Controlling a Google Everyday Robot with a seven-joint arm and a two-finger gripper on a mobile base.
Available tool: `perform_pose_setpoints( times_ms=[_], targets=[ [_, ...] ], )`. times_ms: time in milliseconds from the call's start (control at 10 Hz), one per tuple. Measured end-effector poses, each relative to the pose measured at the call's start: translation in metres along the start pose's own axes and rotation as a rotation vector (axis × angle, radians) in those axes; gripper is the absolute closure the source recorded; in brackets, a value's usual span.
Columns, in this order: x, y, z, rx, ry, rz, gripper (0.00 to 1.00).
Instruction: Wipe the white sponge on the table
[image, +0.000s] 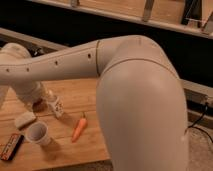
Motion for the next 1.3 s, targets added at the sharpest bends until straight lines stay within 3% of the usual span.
perform_pose_setpoints(
  times_ms=[300,700,900,1300],
  targets=[
    [-0.025,0.052,-0.009,-0.021,-0.013,-0.113,0.35],
    [-0.047,0.102,0.008,-0.055,0.029,-0.213,0.35],
    [-0.060,0.113,0.024,-0.041,0.054,-0.235,0.35],
    [-0.084,0.114,0.064,-0.004,0.093,-0.206,0.35]
  ],
)
